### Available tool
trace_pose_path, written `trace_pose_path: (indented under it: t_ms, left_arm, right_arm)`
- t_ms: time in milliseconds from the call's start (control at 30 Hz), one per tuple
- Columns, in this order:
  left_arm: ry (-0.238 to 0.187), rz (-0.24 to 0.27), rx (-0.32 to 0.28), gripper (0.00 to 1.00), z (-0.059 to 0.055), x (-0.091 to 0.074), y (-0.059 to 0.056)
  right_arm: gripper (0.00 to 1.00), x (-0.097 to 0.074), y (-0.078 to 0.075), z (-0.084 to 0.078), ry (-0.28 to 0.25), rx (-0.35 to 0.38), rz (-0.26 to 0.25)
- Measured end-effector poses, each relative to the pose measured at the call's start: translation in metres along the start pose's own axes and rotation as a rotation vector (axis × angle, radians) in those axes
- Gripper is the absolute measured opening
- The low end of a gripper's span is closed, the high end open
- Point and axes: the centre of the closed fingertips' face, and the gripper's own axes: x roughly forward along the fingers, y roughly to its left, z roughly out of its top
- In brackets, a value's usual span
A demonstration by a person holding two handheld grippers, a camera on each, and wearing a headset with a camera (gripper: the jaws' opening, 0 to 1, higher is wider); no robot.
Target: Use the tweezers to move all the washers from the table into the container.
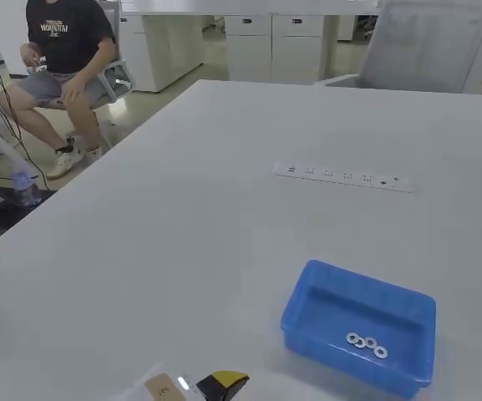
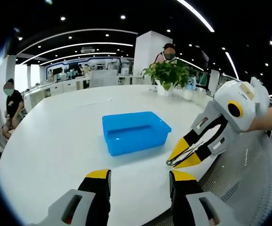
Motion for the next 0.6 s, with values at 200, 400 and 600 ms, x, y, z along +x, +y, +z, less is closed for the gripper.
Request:
trace_pose_path:
  t_ms: [200,400,600]
  left_arm:
    - [0.000,0.002,0.000,0.48,0.001,0.000,-0.001]
    - [0.000,0.003,0.000,0.48,0.002,0.000,-0.001]
    - [0.001,0.001,-0.001,0.48,0.001,0.000,-0.001]
  right_arm:
    - [0.03,-0.006,-0.015,0.007,-0.029,0.018,-0.037]
    - [0.03,-0.014,-0.031,0.013,-0.056,0.047,-0.083]
    - [0.03,-0.025,-0.052,0.019,-0.095,0.096,-0.144]
